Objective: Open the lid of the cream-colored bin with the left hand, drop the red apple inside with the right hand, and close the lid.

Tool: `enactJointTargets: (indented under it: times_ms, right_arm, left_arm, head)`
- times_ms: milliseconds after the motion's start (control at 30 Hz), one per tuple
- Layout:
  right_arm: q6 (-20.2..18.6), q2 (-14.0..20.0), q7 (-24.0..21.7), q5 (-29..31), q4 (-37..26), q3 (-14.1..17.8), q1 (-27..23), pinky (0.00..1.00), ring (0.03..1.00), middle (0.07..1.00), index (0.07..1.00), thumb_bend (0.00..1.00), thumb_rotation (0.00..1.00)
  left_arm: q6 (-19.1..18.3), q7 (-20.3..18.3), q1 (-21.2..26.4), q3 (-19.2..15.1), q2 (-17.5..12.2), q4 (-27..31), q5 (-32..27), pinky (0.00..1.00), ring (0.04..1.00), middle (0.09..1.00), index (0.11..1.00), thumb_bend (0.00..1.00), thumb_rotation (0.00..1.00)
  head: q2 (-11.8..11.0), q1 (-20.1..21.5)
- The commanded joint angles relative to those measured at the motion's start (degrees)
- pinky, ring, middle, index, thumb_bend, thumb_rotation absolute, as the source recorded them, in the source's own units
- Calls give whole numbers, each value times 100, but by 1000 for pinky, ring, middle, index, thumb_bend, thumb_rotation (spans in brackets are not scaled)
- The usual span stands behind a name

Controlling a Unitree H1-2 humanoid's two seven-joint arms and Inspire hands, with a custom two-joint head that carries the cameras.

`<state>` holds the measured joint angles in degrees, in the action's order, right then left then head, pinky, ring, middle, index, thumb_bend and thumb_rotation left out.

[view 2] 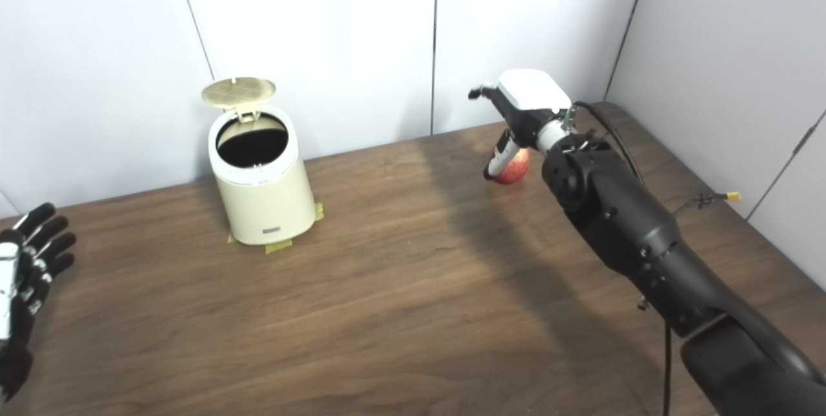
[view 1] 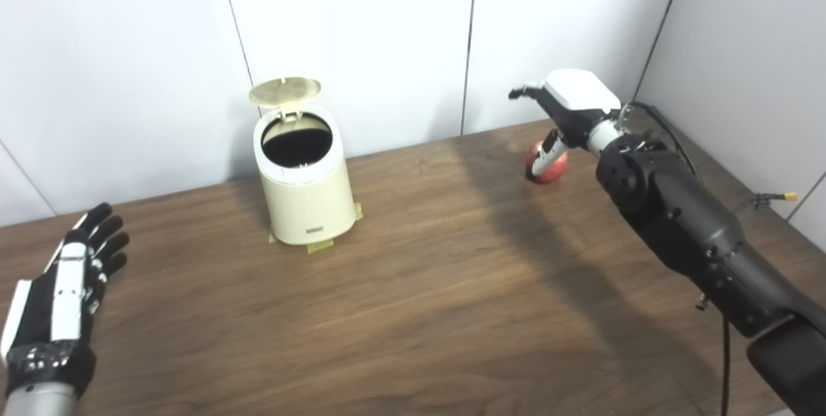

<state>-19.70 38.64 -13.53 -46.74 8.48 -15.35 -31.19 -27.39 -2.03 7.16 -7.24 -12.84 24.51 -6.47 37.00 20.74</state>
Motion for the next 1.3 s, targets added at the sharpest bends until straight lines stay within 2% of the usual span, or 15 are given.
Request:
enactJointTargets:
  times_ms: [0,200,333,633,867,1100,1267]
  right_arm:
    - [121,143,1,-202,113,-32,-476,695,862,852,818,1000,146]
    - [119,81,-178,-405,774,-337,-811,768,900,868,825,976,164]
    - [218,52,-200,-442,1002,-451,-900,823,907,874,818,987,159]
    - [485,-40,-79,-424,1456,-524,-967,769,899,876,806,977,165]
    - [686,-62,-42,-377,1736,-525,-985,820,907,876,817,960,139]
    - [585,-66,-189,-455,1741,-580,-941,817,915,873,815,927,95]
    - [602,-25,-271,-562,1814,-698,-945,803,892,852,807,927,117]
  left_arm:
    - [47,88,104,26,-106,200,-54,909,889,902,915,275,1000]
    - [47,230,51,91,-166,300,-153,907,887,894,906,293,1000]
    - [47,311,17,139,-240,337,-235,906,888,899,905,295,1000]
    - [50,422,-75,117,-282,343,-295,906,892,883,899,270,1000]
    - [50,422,-108,105,-312,380,-302,902,893,873,881,258,1000]
    - [49,458,-149,117,-324,449,-292,899,897,876,880,243,1000]
    - [48,482,-172,123,-339,488,-321,913,905,887,894,243,1000]
  head:
    - [4,-17]
    - [12,-24]
    - [11,-21]
    - [25,-48]
    - [45,-65]
    - [65,-70]
    - [87,-67]
